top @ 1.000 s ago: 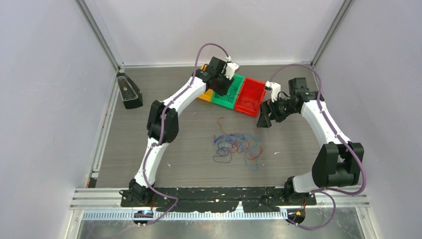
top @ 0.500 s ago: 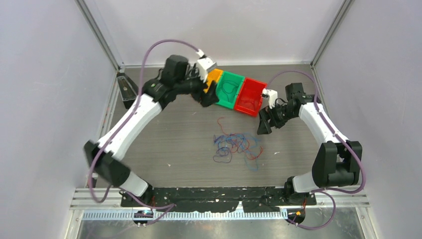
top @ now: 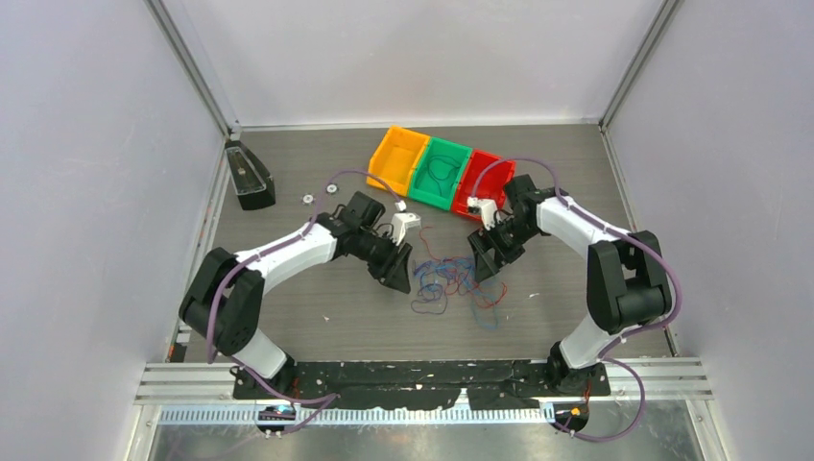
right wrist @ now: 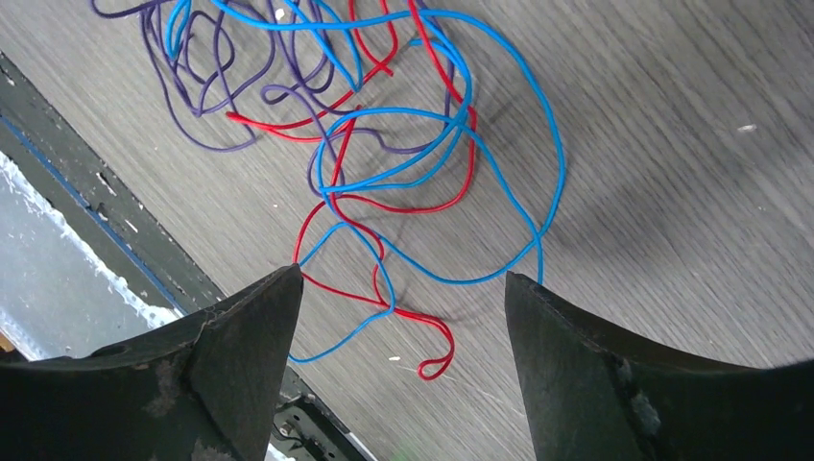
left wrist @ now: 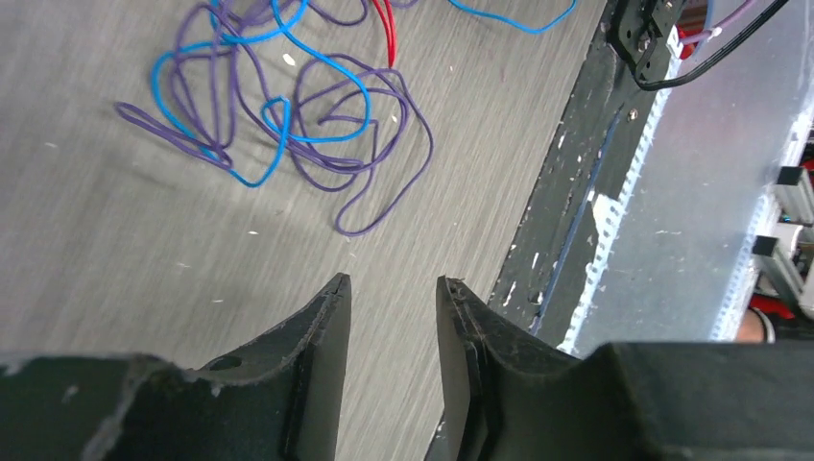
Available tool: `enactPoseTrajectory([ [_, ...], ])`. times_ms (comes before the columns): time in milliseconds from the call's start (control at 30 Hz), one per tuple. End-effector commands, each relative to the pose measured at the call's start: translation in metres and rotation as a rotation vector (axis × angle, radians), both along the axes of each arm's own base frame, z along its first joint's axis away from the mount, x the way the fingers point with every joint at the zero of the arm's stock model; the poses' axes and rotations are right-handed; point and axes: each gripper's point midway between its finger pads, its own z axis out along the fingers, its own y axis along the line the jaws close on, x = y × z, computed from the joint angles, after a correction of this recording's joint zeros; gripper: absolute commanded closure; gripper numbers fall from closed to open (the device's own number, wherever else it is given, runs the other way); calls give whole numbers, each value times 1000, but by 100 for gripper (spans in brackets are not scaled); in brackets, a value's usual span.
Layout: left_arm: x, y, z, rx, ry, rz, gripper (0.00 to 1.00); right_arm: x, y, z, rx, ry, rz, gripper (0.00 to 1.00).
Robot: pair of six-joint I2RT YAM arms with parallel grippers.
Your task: Untangle the cables
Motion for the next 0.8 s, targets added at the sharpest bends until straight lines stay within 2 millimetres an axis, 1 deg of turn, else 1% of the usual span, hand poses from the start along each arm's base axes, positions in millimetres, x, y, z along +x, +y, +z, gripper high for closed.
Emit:
enactPoseTrajectory([
  [0,-17,-25,2,-102,55,-5,61,9,10,-1,3,-17,-24,18],
  [100,-9,-25,-5,-65,9,27,61,8,22,-3,22,-4,-6,18],
  [133,-7,-25,-7,-63,-2,29,60,11,25,-2,33,-13,-9,18],
  [167,-7,-25,-8,-68,-9,25,60,11,30,-1,35,-18,0,18],
  [267,-8,-29,-9,-126,-57,-19,58,19,44,6,54,-88,29,18],
  [300,-8,-29,-9,-139,-82,-36,57,19,50,7,59,-99,42,18],
  [333,-9,-28,-9,-151,-106,-49,57,23,54,9,61,-125,49,16],
  [367,-10,-27,-10,-156,-122,-54,56,23,60,8,47,-143,65,14],
  [400,-11,-26,-10,-164,-133,-56,55,29,65,9,47,-168,73,11],
  [433,-13,-24,-10,-172,-139,-54,53,28,71,8,29,-186,89,9],
  [467,-16,-21,-11,-182,-137,-48,50,34,76,9,25,-207,96,4],
  [500,-14,-20,-6,-200,-148,-34,48,34,82,8,13,-220,111,2],
  [533,-15,-16,-6,-213,-144,-13,46,39,88,7,11,-229,119,4],
  [600,-8,-6,-1,-229,-137,52,42,41,99,6,5,-246,140,5],
  [667,3,6,4,-251,-132,134,36,40,113,4,-3,-266,175,5],
  [700,6,13,5,-256,-132,172,32,41,116,2,-11,-277,183,5],
  [733,9,20,6,-257,-144,205,27,38,123,-2,-16,-276,204,5],
  [767,9,26,6,-253,-156,227,24,39,125,-5,-27,-280,211,5],
])
